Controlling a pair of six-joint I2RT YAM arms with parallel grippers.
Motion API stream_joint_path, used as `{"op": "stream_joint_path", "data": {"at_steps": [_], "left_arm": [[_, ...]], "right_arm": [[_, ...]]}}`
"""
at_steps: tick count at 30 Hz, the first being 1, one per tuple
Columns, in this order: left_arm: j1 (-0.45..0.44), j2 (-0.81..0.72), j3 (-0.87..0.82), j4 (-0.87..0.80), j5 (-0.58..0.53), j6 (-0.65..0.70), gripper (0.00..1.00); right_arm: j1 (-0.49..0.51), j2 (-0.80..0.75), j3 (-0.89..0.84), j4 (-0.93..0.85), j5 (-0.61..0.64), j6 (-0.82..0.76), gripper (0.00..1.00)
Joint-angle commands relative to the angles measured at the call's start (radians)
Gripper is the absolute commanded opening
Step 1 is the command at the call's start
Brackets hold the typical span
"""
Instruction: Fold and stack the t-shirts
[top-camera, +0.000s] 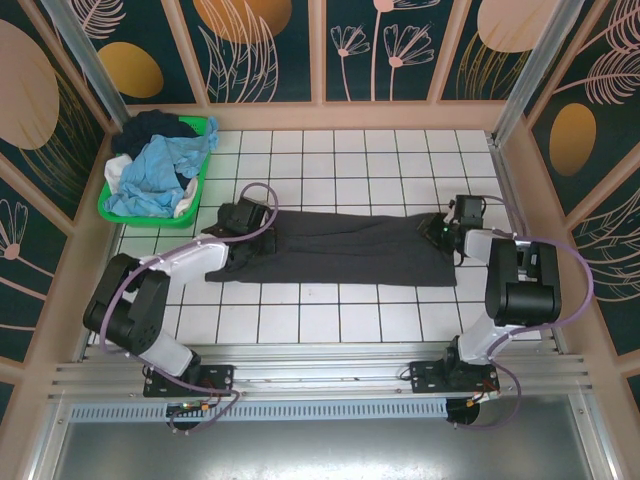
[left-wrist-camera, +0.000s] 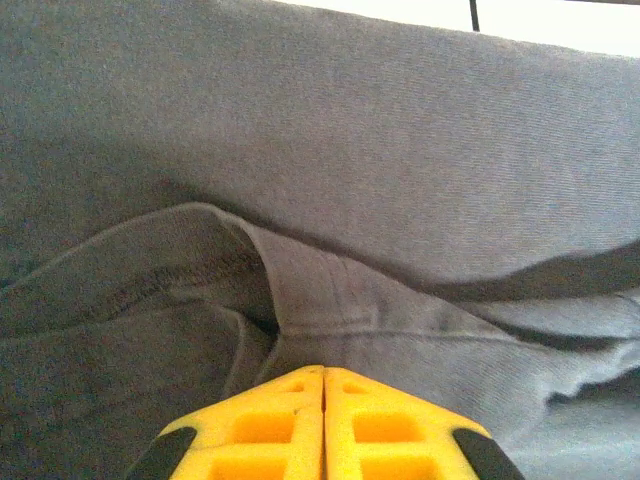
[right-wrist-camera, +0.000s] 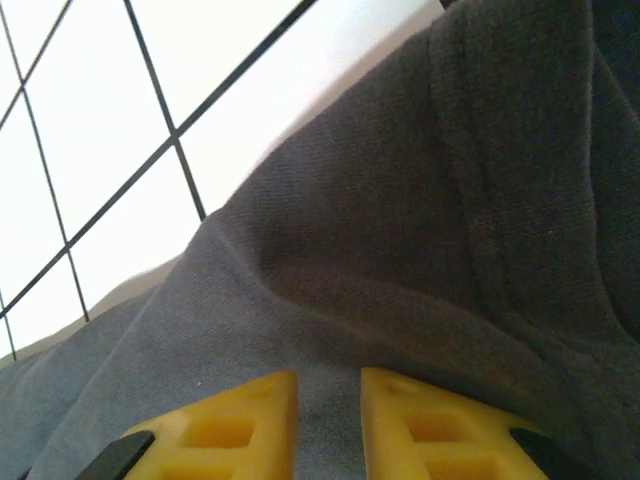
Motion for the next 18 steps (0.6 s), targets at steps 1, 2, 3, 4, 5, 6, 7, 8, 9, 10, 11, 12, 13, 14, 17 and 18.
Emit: {"op": "stream_joint_path", "data": {"at_steps": [1, 2, 3, 4, 5, 6, 7, 8, 9, 10, 11, 12, 13, 14, 17, 18], "left_arm": [[-0.056, -0.089, 0.017, -0.088, -0.092, -0.034, 0.03], [-0.068, -0.107, 0.014, -0.103, -0.108, -0.045, 0.03], [-0.079, -0.126, 0.007, -0.113, -0.119, -0.056, 0.03], [-0.091, -0.145, -0.009, -0.115, -0.124, -0.072, 0.02], [-0.1, -0.162, -0.024, -0.114, -0.129, -0.089, 0.02], [-0.109, -0.179, -0.042, -0.11, -0.128, -0.108, 0.02], [-0.117, -0.191, -0.059, -0.108, -0.124, -0.127, 0.02], [-0.124, -0.204, -0.073, -0.106, -0.122, -0.148, 0.02], [-0.136, -0.214, -0.086, -0.101, -0.113, -0.171, 0.02], [-0.151, -0.227, -0.1, -0.083, -0.096, -0.19, 0.02], [-0.166, -0.236, -0.112, -0.06, -0.078, -0.205, 0.02], [-0.186, -0.245, -0.121, -0.039, -0.057, -0.222, 0.03], [-0.207, -0.252, -0.128, -0.02, -0.047, -0.234, 0.04], [-0.221, -0.257, -0.133, -0.005, -0.042, -0.242, 0.06], [-0.236, -0.265, -0.152, 0.042, 0.018, -0.247, 0.1], [-0.237, -0.271, -0.161, 0.058, 0.032, -0.244, 0.12]], "right_arm": [[-0.009, -0.046, -0.018, -0.008, -0.009, -0.022, 0.24], [-0.01, -0.049, -0.021, -0.006, -0.009, -0.022, 0.24], [-0.012, -0.051, -0.024, -0.003, -0.012, -0.022, 0.24], [-0.014, -0.05, -0.025, -0.002, -0.011, -0.022, 0.24], [-0.015, -0.049, -0.027, -0.003, -0.012, -0.021, 0.24], [-0.017, -0.045, -0.026, -0.003, -0.015, -0.02, 0.24], [-0.016, -0.043, -0.027, -0.002, -0.017, -0.021, 0.24], [-0.015, -0.044, -0.03, 0.0, -0.017, -0.022, 0.24], [-0.016, -0.042, -0.035, 0.007, -0.016, -0.021, 0.24], [-0.017, -0.041, -0.04, 0.012, -0.014, -0.022, 0.24], [-0.018, -0.036, -0.039, 0.01, -0.014, -0.02, 0.24], [-0.018, -0.031, -0.035, 0.007, -0.015, -0.02, 0.24], [-0.018, -0.027, -0.032, 0.004, -0.018, -0.019, 0.24], [-0.018, -0.028, -0.031, 0.005, -0.021, -0.017, 0.24], [-0.016, -0.039, -0.041, 0.01, -0.031, -0.014, 0.24], [-0.017, -0.046, -0.047, 0.011, -0.029, -0.015, 0.24]]}}
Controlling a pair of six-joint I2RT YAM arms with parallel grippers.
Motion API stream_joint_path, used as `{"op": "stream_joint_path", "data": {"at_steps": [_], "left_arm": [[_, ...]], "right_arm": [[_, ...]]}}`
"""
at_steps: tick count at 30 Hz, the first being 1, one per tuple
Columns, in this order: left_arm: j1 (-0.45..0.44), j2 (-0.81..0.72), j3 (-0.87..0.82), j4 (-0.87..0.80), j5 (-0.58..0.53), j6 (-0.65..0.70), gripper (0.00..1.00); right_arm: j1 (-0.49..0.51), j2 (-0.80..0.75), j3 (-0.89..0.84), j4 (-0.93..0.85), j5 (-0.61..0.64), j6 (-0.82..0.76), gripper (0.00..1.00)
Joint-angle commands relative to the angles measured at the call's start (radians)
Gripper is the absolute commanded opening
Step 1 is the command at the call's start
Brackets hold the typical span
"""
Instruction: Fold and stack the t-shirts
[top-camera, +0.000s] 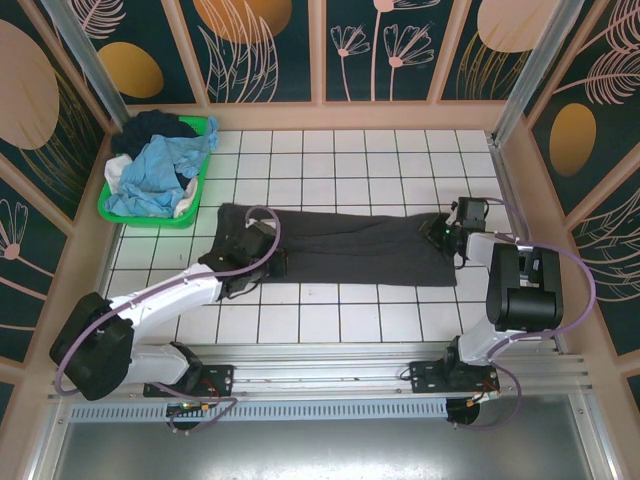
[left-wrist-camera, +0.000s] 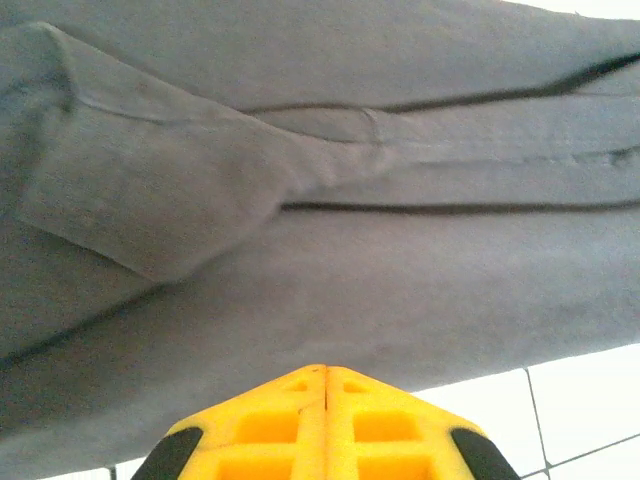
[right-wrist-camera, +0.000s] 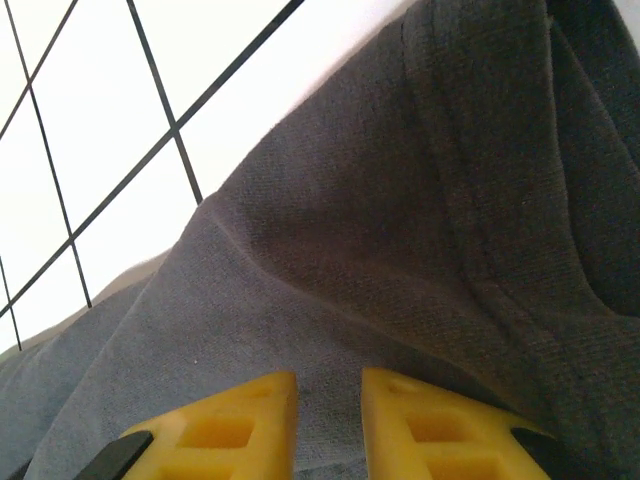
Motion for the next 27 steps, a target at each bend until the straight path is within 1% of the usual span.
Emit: {"op": "stream_joint_path", "data": {"at_steps": [1, 3, 4, 5, 7, 10, 12, 13, 14, 16, 20, 22, 23, 24, 25, 26, 27], "left_arm": [[-0.003, -0.037, -0.027, 0.088, 0.064, -0.029, 0.14], [-0.002, -0.055, -0.03, 0.095, 0.055, -0.017, 0.21], [-0.003, -0.062, -0.026, 0.092, 0.04, -0.011, 0.27], [-0.003, -0.067, -0.017, 0.086, 0.012, -0.006, 0.32], [-0.001, -0.066, 0.012, 0.073, -0.049, 0.014, 0.39], [0.001, -0.025, 0.073, 0.041, -0.146, 0.049, 0.54], [0.003, 0.024, 0.109, 0.027, -0.233, 0.078, 0.54], [0.005, 0.05, 0.114, 0.025, -0.302, 0.083, 0.54], [0.013, 0.086, 0.122, 0.011, -0.363, 0.07, 0.58], [0.048, 0.162, 0.156, -0.008, -0.368, 0.075, 0.54], [0.134, 0.295, 0.19, 0.02, -0.28, 0.091, 0.52], [0.16, 0.338, 0.196, 0.027, -0.266, 0.09, 0.57], [0.17, 0.355, 0.203, 0.037, -0.266, 0.091, 0.64], [0.178, 0.376, 0.216, 0.039, -0.269, 0.095, 0.68], [0.18, 0.396, 0.236, 0.029, -0.276, 0.1, 0.69], [0.179, 0.407, 0.256, 0.012, -0.299, 0.105, 0.67], [0.179, 0.444, 0.286, -0.004, -0.313, 0.101, 0.54]], "right_arm": [[-0.005, -0.026, -0.023, 0.009, -0.015, -0.016, 0.24], [-0.008, -0.032, -0.025, -0.003, -0.006, -0.022, 0.24], [-0.01, -0.033, -0.024, -0.008, -0.005, -0.026, 0.24], [-0.01, -0.037, -0.025, -0.01, -0.007, -0.027, 0.24], [-0.009, -0.043, -0.032, -0.011, -0.013, -0.03, 0.24], [-0.012, -0.051, -0.04, -0.005, -0.011, -0.036, 0.24], [-0.016, -0.048, -0.038, -0.009, -0.014, -0.039, 0.24], [-0.017, -0.047, -0.036, -0.011, -0.014, -0.038, 0.24], [-0.018, -0.046, -0.036, -0.011, -0.015, -0.038, 0.24], [-0.019, -0.045, -0.039, -0.01, -0.02, -0.042, 0.24], [-0.027, -0.044, -0.039, -0.017, -0.017, -0.05, 0.24], [-0.028, -0.048, -0.04, -0.019, -0.02, -0.053, 0.24], [-0.03, -0.051, -0.042, -0.02, -0.018, -0.054, 0.24], [-0.03, -0.051, -0.045, -0.018, -0.016, -0.055, 0.24], [-0.031, -0.047, -0.044, -0.017, -0.016, -0.055, 0.24], [-0.031, -0.044, -0.042, -0.016, -0.017, -0.055, 0.24], [-0.031, -0.039, -0.041, -0.015, -0.017, -0.055, 0.24]]}}
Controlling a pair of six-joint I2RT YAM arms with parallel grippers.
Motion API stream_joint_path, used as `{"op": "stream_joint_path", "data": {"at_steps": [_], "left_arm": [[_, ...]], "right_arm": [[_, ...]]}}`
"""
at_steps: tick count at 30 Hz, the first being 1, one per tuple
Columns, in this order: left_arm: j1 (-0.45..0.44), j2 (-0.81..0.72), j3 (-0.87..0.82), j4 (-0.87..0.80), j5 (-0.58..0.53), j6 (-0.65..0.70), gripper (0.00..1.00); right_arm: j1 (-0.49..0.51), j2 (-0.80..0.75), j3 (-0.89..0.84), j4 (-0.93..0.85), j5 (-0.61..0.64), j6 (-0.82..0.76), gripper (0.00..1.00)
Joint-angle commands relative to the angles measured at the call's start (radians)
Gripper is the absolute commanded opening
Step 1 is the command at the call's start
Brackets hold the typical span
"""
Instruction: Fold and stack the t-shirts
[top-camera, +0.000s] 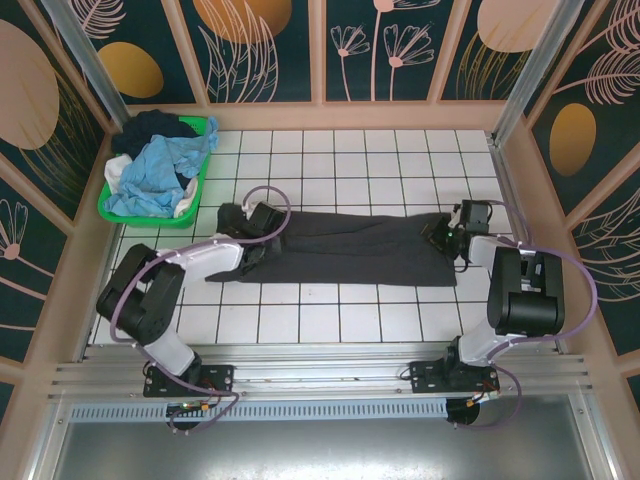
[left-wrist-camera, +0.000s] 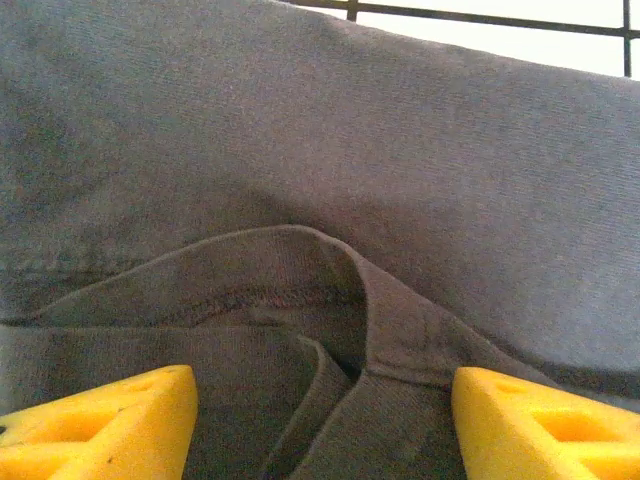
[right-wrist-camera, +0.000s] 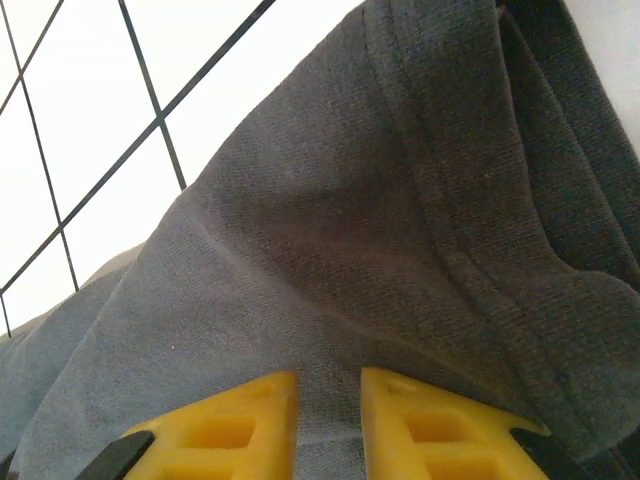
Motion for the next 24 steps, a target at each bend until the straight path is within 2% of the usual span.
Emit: {"op": "stream_joint_path", "data": {"at_steps": [1, 2, 6, 8, 9, 15, 17, 20, 24], "left_arm": [[-0.001, 0.048, 0.097, -0.032, -0.036, 0.018, 0.39], [-0.001, 0.047, 0.102, -0.035, -0.022, 0.016, 0.3], [-0.005, -0.033, 0.063, 0.005, 0.077, -0.005, 0.15], [-0.012, -0.074, 0.015, 0.026, 0.119, -0.016, 0.03], [-0.017, -0.095, 0.002, 0.029, 0.139, -0.024, 0.0], [-0.039, -0.228, -0.051, 0.013, 0.191, -0.083, 0.0], [-0.063, -0.254, -0.047, -0.009, 0.17, -0.093, 0.0], [-0.118, -0.263, -0.042, -0.054, 0.112, -0.112, 0.05], [-0.162, -0.265, -0.08, -0.036, 0.139, -0.163, 0.1]], "right_arm": [[-0.01, -0.007, -0.008, -0.01, -0.007, -0.023, 0.24], [-0.011, -0.003, -0.005, -0.017, -0.003, -0.025, 0.23], [-0.014, -0.017, -0.027, -0.003, 0.009, -0.017, 0.23], [-0.016, -0.017, -0.038, 0.01, 0.011, -0.018, 0.23], [-0.018, -0.017, -0.043, 0.015, 0.015, -0.021, 0.23], [-0.021, -0.036, -0.061, 0.021, 0.012, -0.024, 0.22], [-0.024, -0.04, -0.071, 0.028, 0.012, -0.02, 0.22], [-0.024, -0.033, -0.072, 0.043, -0.01, -0.015, 0.22], [-0.024, -0.031, -0.067, 0.042, -0.026, -0.015, 0.22]]}}
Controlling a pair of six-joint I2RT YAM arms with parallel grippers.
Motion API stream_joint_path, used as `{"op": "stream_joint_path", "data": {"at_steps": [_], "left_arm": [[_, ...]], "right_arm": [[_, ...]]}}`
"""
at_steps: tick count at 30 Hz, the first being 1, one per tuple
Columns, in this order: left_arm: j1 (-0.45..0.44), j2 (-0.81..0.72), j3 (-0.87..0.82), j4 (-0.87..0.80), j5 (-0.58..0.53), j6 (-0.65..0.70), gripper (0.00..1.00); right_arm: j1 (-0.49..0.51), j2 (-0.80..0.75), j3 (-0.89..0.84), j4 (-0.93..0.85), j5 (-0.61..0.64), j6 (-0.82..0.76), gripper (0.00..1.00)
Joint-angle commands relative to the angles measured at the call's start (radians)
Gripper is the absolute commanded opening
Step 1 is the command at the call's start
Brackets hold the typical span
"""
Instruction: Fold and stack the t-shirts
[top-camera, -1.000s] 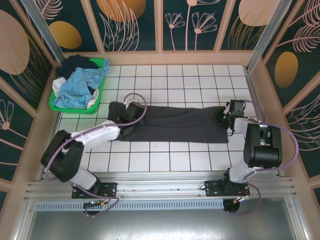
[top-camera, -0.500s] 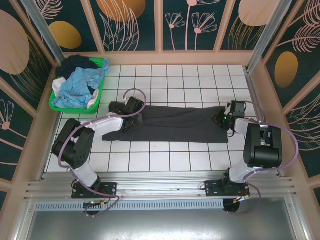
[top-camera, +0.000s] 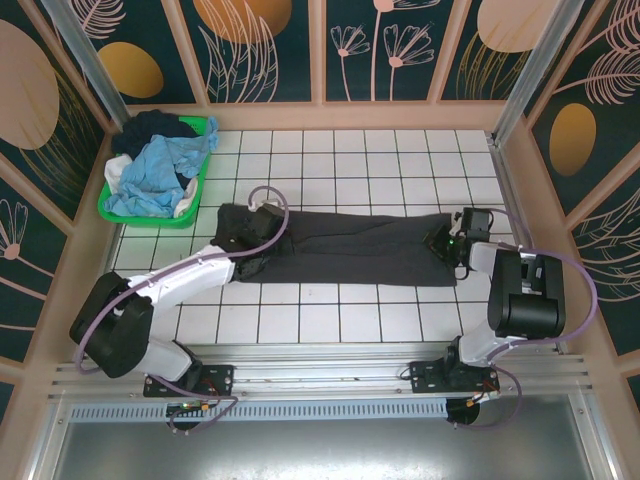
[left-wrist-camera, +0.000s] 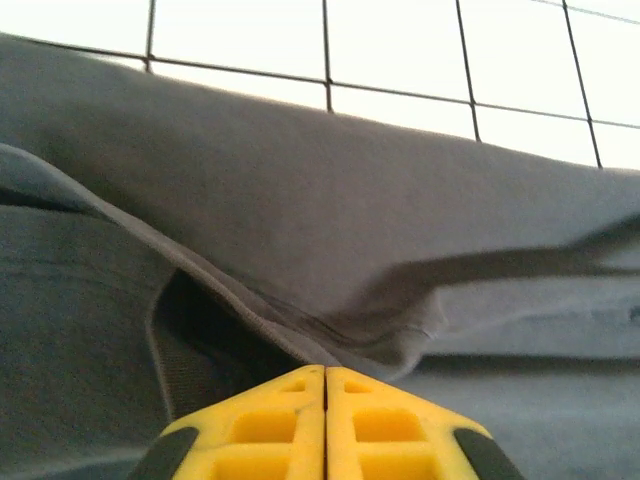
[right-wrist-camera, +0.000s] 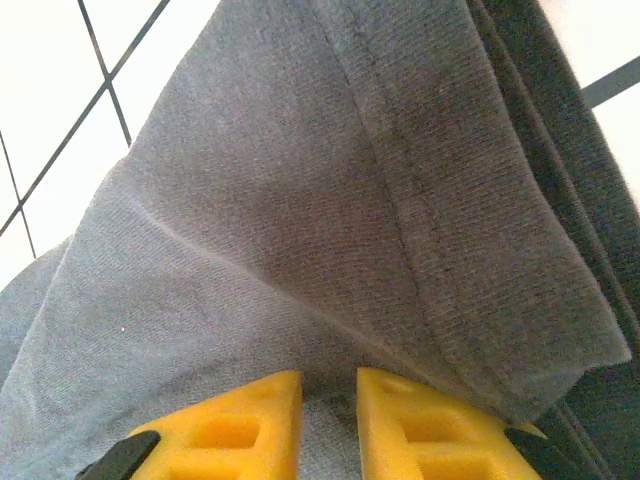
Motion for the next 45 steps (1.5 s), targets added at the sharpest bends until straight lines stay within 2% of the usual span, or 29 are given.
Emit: {"op": "stream_joint_path", "data": {"at_steps": [1, 4, 7, 9, 12, 14, 18, 19, 20, 24, 26, 31, 34, 40, 42, 45], "left_arm": [[-0.026, -0.015, -0.049, -0.007, 0.025, -0.067, 0.1], [-0.037, -0.038, -0.105, 0.065, 0.059, -0.095, 0.18], [-0.038, -0.039, -0.105, 0.06, 0.023, -0.092, 0.21], [-0.038, -0.035, -0.084, 0.051, 0.019, -0.076, 0.27], [-0.038, -0.046, -0.065, 0.08, 0.058, -0.032, 0.44], [-0.038, -0.061, -0.038, 0.058, 0.051, -0.006, 0.59], [-0.037, -0.108, 0.03, -0.041, -0.043, 0.05, 0.7], [-0.037, -0.126, 0.035, -0.056, -0.08, 0.054, 0.81], [-0.037, -0.151, 0.029, -0.06, -0.121, 0.054, 0.98], [-0.031, -0.245, -0.031, -0.034, -0.228, 0.058, 0.99], [-0.011, -0.257, -0.051, -0.03, -0.244, 0.056, 0.98], [0.067, -0.197, -0.06, -0.027, -0.213, 0.074, 0.98], [0.098, -0.15, -0.087, -0.02, -0.272, 0.085, 0.99], [0.134, -0.09, -0.149, 0.088, -0.143, 0.063, 0.95], [0.132, -0.079, -0.172, 0.142, -0.055, 0.047, 0.89], [0.133, -0.069, -0.204, 0.197, 0.018, 0.034, 0.8]], "right_arm": [[-0.006, -0.018, -0.01, 0.023, -0.02, -0.013, 0.22], [-0.007, -0.038, -0.022, 0.043, -0.003, -0.002, 0.22], [-0.007, -0.055, -0.029, 0.048, -0.008, -0.003, 0.22], [-0.008, -0.064, -0.037, 0.049, -0.011, -0.005, 0.22], [-0.007, -0.062, -0.055, 0.081, -0.023, 0.007, 0.22], [-0.008, -0.051, -0.053, 0.086, -0.035, 0.007, 0.22], [-0.012, -0.052, -0.065, 0.081, -0.031, 0.006, 0.22], [-0.011, -0.058, -0.071, 0.082, -0.03, 0.007, 0.22], [-0.012, -0.066, -0.077, 0.091, -0.032, 0.008, 0.22], [-0.012, -0.081, -0.07, 0.091, -0.049, 0.005, 0.23], [-0.011, -0.088, -0.072, 0.084, -0.046, 0.003, 0.23], [-0.011, -0.095, -0.081, 0.104, -0.058, 0.008, 0.23], [-0.011, -0.092, -0.086, 0.109, -0.058, 0.009, 0.23], [-0.011, -0.11, -0.102, 0.123, -0.067, 0.016, 0.25], [-0.011, -0.109, -0.096, 0.121, -0.06, 0.018, 0.25], [-0.01, -0.101, -0.085, 0.107, -0.06, 0.018, 0.25]]}}
